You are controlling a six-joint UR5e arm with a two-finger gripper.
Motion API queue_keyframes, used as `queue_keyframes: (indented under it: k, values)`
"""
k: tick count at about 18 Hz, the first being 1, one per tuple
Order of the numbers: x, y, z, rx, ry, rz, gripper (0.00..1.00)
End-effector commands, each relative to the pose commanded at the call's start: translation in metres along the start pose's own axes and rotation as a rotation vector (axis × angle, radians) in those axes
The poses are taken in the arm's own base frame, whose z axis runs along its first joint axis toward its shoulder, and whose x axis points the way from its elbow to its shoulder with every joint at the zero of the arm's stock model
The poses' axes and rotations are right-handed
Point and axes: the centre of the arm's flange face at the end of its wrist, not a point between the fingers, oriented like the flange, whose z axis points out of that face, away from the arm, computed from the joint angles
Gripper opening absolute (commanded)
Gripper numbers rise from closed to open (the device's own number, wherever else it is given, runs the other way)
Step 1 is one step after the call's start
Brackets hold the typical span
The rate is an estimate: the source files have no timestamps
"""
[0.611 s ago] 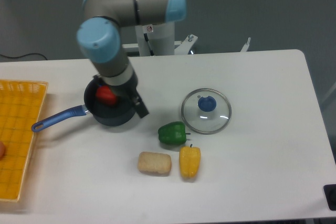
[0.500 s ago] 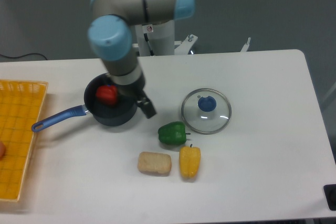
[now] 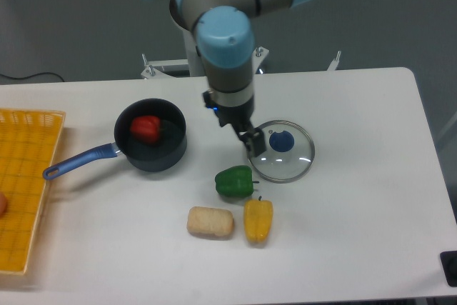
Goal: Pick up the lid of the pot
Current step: 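Move the gripper from the saucepan over to the glass lid's blue knob, then lower the open gripper around the blue knob of the glass lid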
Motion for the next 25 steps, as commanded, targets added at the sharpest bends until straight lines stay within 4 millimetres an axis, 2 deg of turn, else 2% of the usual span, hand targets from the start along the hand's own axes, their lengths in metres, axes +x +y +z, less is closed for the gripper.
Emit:
queue_keyframes:
  k: [5,9,10,12,15,18,23,25]
  values:
    - [-0.017,0.04,0.007,-0.001,0.015,-0.015,1.0]
    - [-0.01,0.071,0.026,-0.01,0.051,0.026,1.0]
    - [-0.009,0.074,0.029,-0.012,0.055,0.022,1.0]
    - [-0.01,0.075,0.033,-0.018,0.049,0.032,1.0]
    - [-0.014,0.077,0.051,-0.079,0.024,0.151,1.0]
    - [-0.012,0.062,0.068,-0.095,0.044,0.259,1.0]
    - [-0.011,0.057,0.083,-0.138,0.058,0.418,1.0]
    - [-0.011,0.058,0.087,-0.139,0.058,0.432,1.0]
